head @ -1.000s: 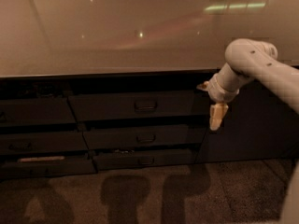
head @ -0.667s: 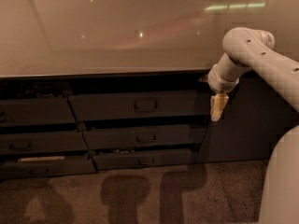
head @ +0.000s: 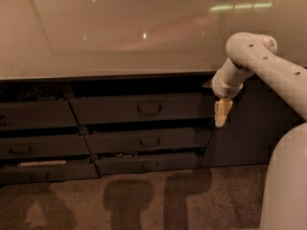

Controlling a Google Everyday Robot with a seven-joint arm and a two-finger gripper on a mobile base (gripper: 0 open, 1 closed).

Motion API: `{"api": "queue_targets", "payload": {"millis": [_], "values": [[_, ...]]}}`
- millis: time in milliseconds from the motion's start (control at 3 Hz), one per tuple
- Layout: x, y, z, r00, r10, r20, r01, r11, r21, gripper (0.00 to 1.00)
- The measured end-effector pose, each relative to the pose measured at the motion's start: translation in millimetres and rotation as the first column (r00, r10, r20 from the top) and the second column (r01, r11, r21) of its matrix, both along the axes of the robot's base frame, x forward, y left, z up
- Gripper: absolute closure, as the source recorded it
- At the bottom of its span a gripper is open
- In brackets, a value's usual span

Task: Open top drawer

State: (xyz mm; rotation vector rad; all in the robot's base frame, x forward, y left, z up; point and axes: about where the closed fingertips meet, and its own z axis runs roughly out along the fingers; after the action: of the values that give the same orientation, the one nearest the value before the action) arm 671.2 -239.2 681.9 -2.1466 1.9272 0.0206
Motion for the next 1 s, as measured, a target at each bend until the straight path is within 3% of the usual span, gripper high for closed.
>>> {"api": "queue_targets", "payload": {"millis": [333, 1000], "values": [[-22.9, 11.0, -27.2, 0.9995, 0.030, -0.013, -0.031, 0.999, -0.021, 0.00], [-17.2, 9.2, -25.8, 0.9995, 0.020, -0.025, -0.020, 0.999, -0.032, 0.00]]}}
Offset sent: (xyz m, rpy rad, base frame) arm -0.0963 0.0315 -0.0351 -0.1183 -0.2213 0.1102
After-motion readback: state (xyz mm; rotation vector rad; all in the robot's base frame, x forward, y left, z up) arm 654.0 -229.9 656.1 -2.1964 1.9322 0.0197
